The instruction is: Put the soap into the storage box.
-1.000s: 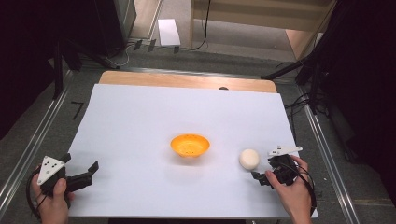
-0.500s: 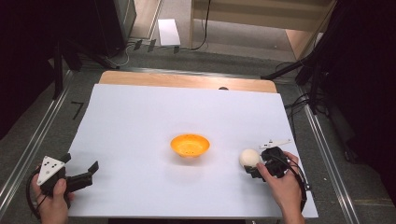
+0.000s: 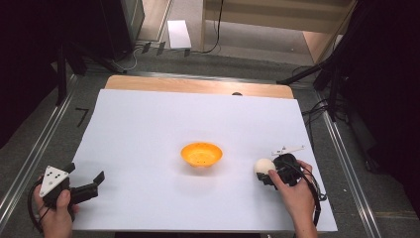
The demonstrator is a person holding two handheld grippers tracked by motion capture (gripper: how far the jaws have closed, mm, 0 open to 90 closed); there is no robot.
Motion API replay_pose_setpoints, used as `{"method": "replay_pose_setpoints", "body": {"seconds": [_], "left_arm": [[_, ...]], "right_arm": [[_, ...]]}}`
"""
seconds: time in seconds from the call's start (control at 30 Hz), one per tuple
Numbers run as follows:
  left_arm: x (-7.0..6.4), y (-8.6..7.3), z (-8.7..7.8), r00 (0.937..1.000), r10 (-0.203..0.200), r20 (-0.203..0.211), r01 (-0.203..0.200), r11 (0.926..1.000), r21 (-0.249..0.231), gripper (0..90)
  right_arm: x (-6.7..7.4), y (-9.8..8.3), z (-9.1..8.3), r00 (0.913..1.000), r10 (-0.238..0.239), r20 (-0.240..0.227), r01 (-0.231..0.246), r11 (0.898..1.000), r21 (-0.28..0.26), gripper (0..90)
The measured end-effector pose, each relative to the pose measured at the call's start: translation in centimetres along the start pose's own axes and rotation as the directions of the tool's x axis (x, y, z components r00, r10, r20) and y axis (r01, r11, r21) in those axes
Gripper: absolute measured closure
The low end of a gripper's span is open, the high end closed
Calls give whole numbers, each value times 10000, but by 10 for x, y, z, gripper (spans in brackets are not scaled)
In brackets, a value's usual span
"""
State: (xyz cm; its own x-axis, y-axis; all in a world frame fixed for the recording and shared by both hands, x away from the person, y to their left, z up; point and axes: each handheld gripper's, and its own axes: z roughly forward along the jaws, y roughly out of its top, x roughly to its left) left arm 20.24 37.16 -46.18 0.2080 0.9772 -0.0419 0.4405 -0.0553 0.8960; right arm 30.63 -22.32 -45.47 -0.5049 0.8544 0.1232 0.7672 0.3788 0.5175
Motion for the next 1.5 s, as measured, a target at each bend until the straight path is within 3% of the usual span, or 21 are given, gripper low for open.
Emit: {"method": "replay_pose_setpoints", "body": {"seconds": [0.2,0.63,1.5], "left_arm": [[0,0,0,10000,2,2,-2,10000,-9,0],[0,0,0,10000,2,1,-2,10000,-14,0],[0,0,0,10000,0,-9,0,10000,-34,0]], "right_arm": [[1,3,5,9998,197,40,-197,9998,27,225],[4,6,9,10000,10,98,-10,10000,-1,234],[24,25,-1,9977,-399,-549,378,9986,-379,235]]}}
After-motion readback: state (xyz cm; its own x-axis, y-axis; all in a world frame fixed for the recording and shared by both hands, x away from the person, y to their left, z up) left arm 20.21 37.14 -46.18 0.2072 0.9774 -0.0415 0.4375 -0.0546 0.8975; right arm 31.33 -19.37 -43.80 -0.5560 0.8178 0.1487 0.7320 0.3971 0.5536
